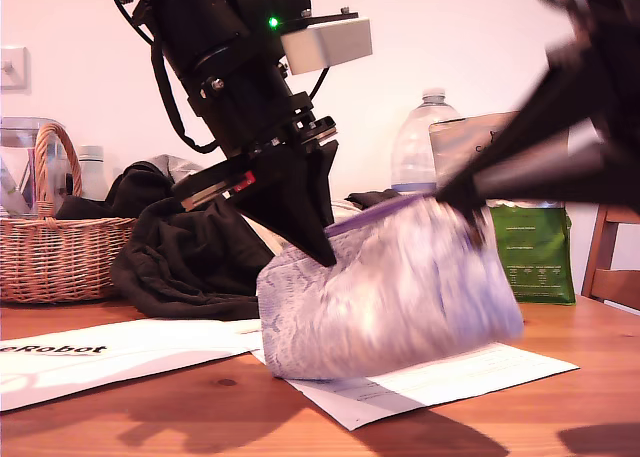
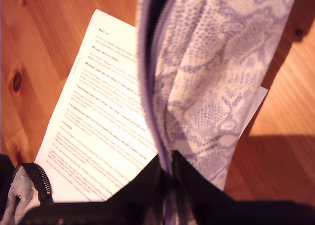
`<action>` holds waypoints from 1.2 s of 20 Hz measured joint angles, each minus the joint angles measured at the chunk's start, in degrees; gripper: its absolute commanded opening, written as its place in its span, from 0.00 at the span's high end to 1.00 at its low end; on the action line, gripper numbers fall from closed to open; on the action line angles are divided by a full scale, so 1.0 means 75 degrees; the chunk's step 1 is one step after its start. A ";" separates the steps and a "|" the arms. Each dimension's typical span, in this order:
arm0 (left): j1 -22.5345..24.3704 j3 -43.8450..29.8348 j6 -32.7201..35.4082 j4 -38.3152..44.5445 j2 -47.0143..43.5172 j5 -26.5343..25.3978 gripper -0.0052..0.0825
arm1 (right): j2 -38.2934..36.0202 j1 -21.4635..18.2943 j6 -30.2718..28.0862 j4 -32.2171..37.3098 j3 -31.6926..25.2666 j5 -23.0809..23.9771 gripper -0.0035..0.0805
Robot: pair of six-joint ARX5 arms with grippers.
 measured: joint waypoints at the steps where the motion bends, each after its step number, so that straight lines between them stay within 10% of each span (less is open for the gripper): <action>1: -0.0017 0.0000 0.0000 0.0047 0.0000 -0.0064 0.97 | 0.0003 -0.0032 0.0137 0.0239 0.0000 0.0000 0.97; 11: -0.0350 0.0178 -0.0003 0.0283 0.0248 -0.0402 0.97 | 0.0006 -0.0192 0.0621 0.0699 0.0519 -0.0032 0.97; 15: -0.0493 0.0181 -0.0009 0.0251 0.0259 -0.0353 0.97 | 0.0003 -0.0192 -0.0935 -0.0227 0.0717 0.0178 0.95; 24: -0.0475 0.0181 -0.0204 0.0396 0.0259 -0.0385 0.97 | 0.0000 -0.0189 -0.3765 -0.1900 0.0717 0.1469 0.46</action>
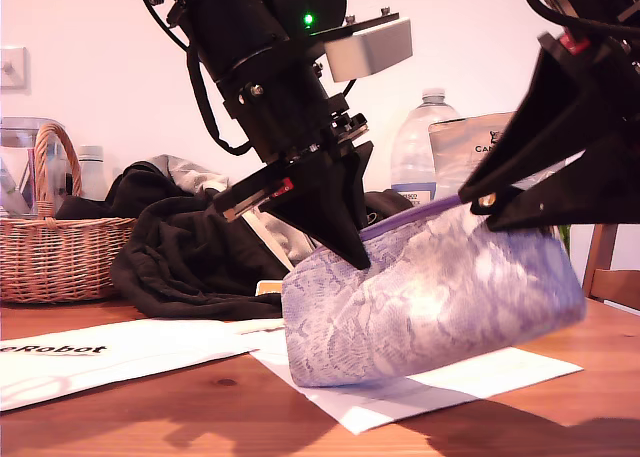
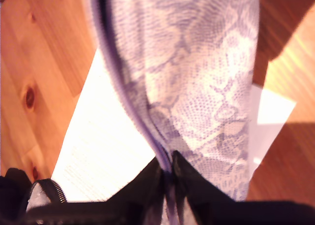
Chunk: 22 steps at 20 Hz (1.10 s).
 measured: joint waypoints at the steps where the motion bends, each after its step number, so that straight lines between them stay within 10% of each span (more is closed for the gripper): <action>1: 0.0023 0.0000 0.0000 0.0000 0.0000 0.0000 0.97 | 0.0000 0.0000 -0.0192 0.0000 0.0000 0.0000 0.41; 13: 0.0405 0.0000 0.0000 -0.0006 -0.0003 -0.0309 0.97 | -0.0003 0.0073 -0.1533 -0.1029 0.0801 -0.0766 0.41; 22: 0.0775 -0.0015 0.0000 -0.0187 -0.0449 0.0396 0.97 | -0.0003 0.0108 -0.3156 -0.2769 0.0810 0.1122 0.41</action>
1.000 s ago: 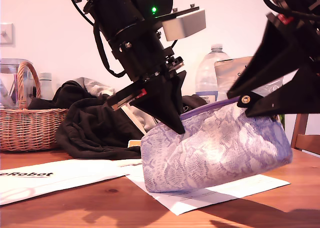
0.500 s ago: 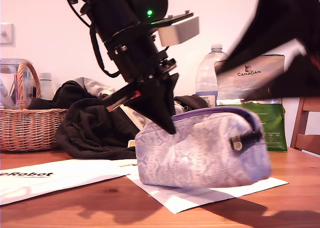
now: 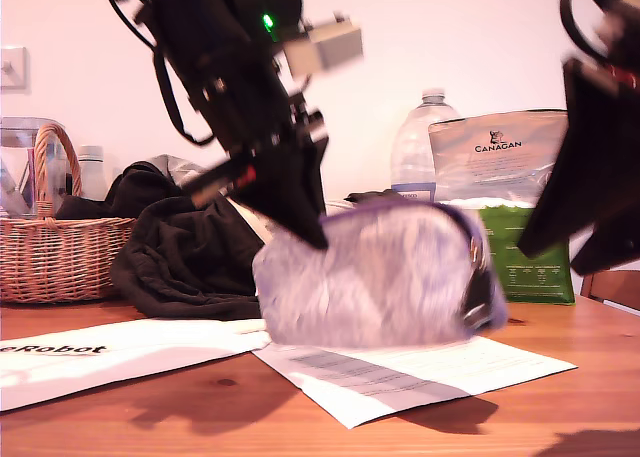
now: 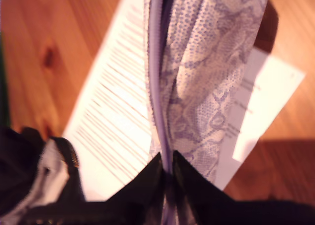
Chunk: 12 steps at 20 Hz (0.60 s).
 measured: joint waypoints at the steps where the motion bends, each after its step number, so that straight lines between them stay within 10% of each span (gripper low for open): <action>1: 0.0003 0.0000 0.0000 -0.0009 -0.0102 0.0105 0.97 | 0.0000 0.0000 -0.0023 0.0058 0.0000 0.0143 0.42; 8: 0.0023 0.0000 0.0000 -0.0163 -0.0251 0.0557 0.97 | 0.0000 0.0003 -0.1705 0.0656 0.0000 0.0574 0.42; 12: 0.0061 0.0000 0.0000 -0.0137 -0.0251 0.0571 0.97 | 0.0000 0.0105 -0.1355 0.0603 0.0000 -0.0210 0.42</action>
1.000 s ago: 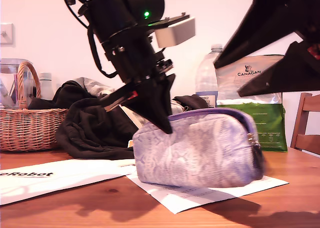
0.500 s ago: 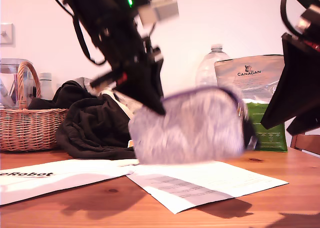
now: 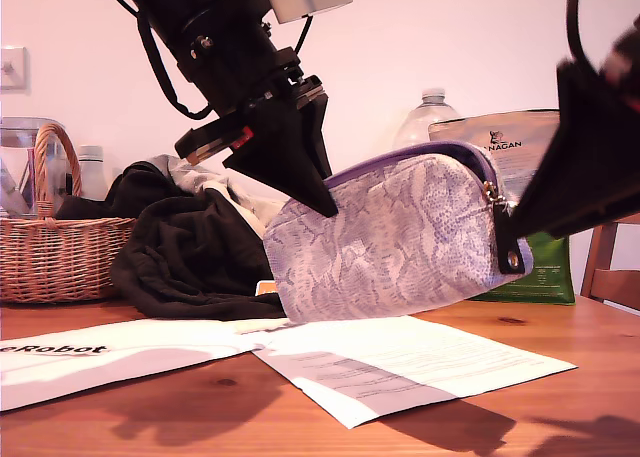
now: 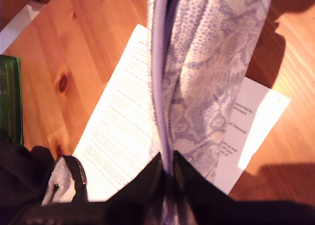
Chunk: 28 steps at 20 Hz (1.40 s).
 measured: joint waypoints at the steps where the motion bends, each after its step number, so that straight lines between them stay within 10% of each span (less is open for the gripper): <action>1: 0.0000 0.0000 0.0000 0.0009 0.0000 -0.0003 0.97 | 0.0000 0.0000 0.0146 0.0009 0.0000 -0.0210 0.42; 28: 0.0055 0.0000 -0.0586 0.0111 0.0000 0.0600 0.97 | 0.0452 0.0044 0.1230 0.0688 0.0000 -0.0347 0.97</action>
